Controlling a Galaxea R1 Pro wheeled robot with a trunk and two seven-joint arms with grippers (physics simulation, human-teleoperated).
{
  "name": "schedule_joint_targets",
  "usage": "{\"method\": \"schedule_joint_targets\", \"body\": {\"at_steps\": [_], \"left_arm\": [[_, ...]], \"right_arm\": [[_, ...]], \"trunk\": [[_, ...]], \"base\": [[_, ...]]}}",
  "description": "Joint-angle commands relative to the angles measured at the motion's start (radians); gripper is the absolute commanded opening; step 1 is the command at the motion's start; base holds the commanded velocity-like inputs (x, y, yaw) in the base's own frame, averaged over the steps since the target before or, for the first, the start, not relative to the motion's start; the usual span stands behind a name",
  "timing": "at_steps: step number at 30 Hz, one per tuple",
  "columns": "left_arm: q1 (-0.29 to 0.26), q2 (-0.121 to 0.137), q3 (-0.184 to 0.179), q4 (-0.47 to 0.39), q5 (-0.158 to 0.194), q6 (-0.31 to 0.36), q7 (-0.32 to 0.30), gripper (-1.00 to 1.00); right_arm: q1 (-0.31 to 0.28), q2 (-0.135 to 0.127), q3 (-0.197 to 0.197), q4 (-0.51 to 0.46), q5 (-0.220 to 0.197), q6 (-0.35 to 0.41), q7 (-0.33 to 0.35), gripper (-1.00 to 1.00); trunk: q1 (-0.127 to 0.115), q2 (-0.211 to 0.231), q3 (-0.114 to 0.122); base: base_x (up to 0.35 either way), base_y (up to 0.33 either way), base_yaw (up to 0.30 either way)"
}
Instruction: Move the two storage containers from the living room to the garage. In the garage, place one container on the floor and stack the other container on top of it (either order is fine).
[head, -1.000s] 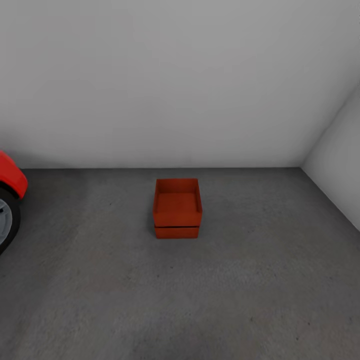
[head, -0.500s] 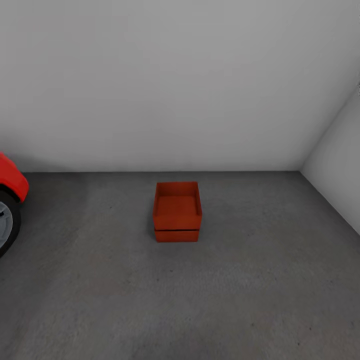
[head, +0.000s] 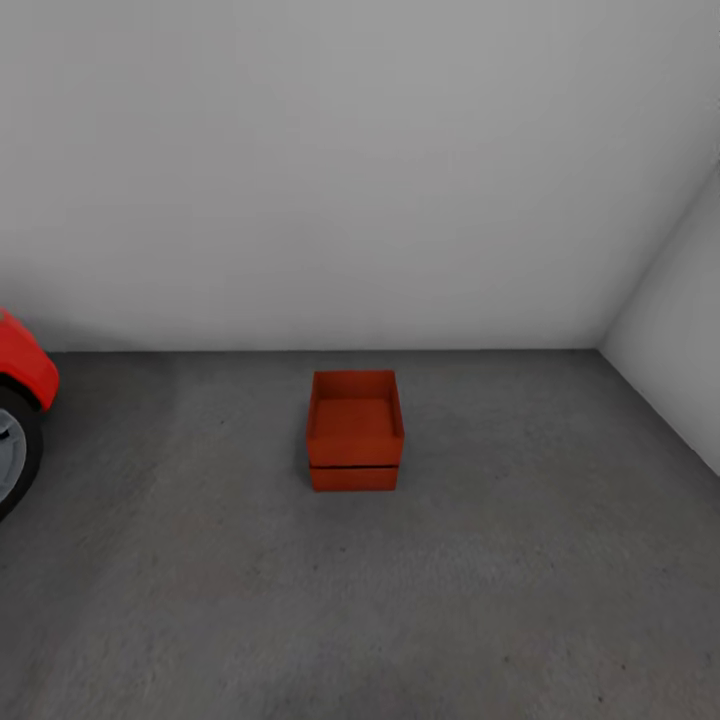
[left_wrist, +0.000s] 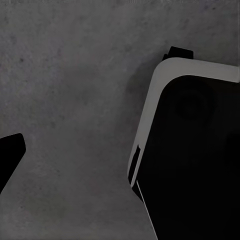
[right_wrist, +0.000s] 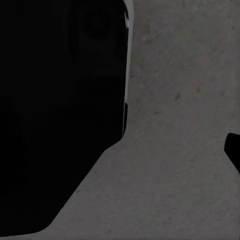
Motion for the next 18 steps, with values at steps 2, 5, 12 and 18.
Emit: {"method": "schedule_joint_targets", "body": {"at_steps": [2, 5, 12, 18], "left_arm": [[0.0, 0.0, -0.009, 0.0, 0.007, -0.002, 0.003, 1.0], [0.0, 0.0, -0.008, 0.0, 0.007, -0.002, 0.003, 1.0], [0.0, 0.0, -0.008, 0.0, 0.007, -0.002, 0.003, 1.0], [0.0, 0.0, -0.008, 0.0, 0.008, -0.002, 0.003, 1.0]], "right_arm": [[-0.001, 0.0, 0.009, 0.003, -0.008, -0.006, -0.001, 1.0], [-0.001, 0.0, 0.009, 0.003, -0.009, -0.006, -0.001, 1.0], [-0.001, 0.001, 0.01, 0.003, -0.008, -0.008, -0.001, 1.0], [-0.001, 0.001, 0.01, 0.003, -0.008, -0.009, -0.001, 1.0]], "trunk": [[0.0, -0.001, 0.002], [0.0, -0.001, 0.007], [0.0, -0.001, 0.019], [0.0, -0.001, 0.028]], "base": [[0.0, 0.0, 0.0], [0.0, 0.0, 0.0], [0.0, 0.0, 0.0], [0.0, 0.0, 0.0]]}}
